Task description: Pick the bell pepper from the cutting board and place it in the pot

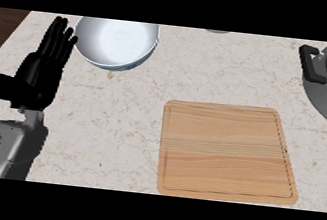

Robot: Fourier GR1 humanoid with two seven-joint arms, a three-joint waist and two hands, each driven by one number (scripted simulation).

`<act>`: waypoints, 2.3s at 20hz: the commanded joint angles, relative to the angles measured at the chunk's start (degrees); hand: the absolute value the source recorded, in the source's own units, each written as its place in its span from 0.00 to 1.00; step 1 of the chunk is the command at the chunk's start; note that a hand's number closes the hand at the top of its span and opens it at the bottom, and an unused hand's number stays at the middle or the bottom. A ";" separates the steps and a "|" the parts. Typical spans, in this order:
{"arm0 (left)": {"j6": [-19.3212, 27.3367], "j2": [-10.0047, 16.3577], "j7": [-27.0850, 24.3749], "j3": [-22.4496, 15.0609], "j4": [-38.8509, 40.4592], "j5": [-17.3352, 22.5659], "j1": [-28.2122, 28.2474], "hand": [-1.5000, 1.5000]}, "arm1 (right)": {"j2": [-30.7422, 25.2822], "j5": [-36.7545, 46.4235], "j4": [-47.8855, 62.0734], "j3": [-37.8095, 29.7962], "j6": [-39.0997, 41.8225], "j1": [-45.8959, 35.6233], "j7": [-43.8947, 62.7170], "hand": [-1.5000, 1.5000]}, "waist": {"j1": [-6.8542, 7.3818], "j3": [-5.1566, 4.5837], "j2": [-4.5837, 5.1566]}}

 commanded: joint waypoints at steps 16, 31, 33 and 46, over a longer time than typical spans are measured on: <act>1.34 -1.09 -0.95 0.90 -0.03 -1.84 2.41 0.50 | -1.46 3.84 6.54 -9.33 -12.81 6.18 4.54 1.00 | -3.60 0.26 -1.01; -1.03 0.51 1.07 3.63 -0.68 0.83 1.16 0.50 | -0.46 -17.58 12.94 -26.72 -23.41 12.47 -21.54 0.00 | -2.90 0.43 -0.63; 0.55 -2.75 -3.24 0.58 0.41 -2.48 3.87 0.50 | -2.47 -18.36 12.64 -26.48 -23.32 12.05 -26.12 0.00 | -3.08 0.38 -0.71; -0.02 -1.35 -2.06 2.85 0.35 -1.65 4.33 0.50 | 2.05 -31.26 1.32 -33.62 -43.79 12.70 -37.46 0.00 | -3.97 0.34 -1.27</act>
